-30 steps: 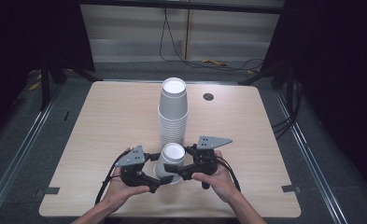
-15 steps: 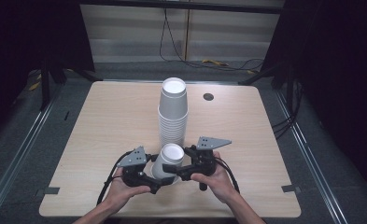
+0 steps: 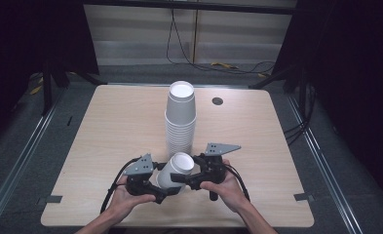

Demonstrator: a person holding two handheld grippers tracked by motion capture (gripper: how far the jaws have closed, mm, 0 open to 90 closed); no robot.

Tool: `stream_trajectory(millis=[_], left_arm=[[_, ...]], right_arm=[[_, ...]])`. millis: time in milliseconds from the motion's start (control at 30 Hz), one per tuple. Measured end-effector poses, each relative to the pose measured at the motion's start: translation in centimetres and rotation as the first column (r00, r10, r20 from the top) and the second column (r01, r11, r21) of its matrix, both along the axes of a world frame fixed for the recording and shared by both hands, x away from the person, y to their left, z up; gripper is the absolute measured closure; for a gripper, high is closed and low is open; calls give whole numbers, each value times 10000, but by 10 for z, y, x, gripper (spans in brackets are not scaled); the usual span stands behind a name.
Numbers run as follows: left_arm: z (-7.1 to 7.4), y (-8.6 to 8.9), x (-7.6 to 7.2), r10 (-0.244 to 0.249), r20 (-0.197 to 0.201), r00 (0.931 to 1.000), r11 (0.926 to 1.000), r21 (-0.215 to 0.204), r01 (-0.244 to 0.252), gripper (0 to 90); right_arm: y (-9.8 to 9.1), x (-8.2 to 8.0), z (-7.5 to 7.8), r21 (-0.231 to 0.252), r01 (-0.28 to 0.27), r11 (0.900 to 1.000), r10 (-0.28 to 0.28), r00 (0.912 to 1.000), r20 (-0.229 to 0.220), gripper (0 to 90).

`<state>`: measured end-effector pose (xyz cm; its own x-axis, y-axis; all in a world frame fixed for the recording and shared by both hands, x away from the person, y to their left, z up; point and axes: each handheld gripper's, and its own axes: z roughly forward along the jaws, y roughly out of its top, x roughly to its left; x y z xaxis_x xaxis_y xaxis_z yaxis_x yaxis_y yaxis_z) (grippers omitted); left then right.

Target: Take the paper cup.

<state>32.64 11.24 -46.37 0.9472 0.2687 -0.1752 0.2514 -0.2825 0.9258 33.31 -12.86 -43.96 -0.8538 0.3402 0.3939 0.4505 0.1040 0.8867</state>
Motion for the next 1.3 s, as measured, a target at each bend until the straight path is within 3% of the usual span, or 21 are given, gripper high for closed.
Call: stream_trajectory(millis=[67,633,900,1033,1300], left_arm=[[0,0,1,-3,-30,10000,10000,45,3,141],[1,11,2,107,-176,9998,9998,170,-104,143],[3,21,6,249,-234,9994,9995,220,-244,143],[4,25,9,339,-399,9986,9981,519,-319,144],[9,25,11,283,-535,9982,9958,885,-235,146]], right_arm=[[0,0,2,-83,-24,10000,23,9999,-169,137],[-8,1,6,-687,-279,9972,282,9996,39,139],[-11,2,9,-1453,-405,9886,446,9987,251,143],[-14,2,11,-1721,-397,9843,469,9982,377,146],[-19,1,15,-2349,135,9719,113,9945,1041,182]])
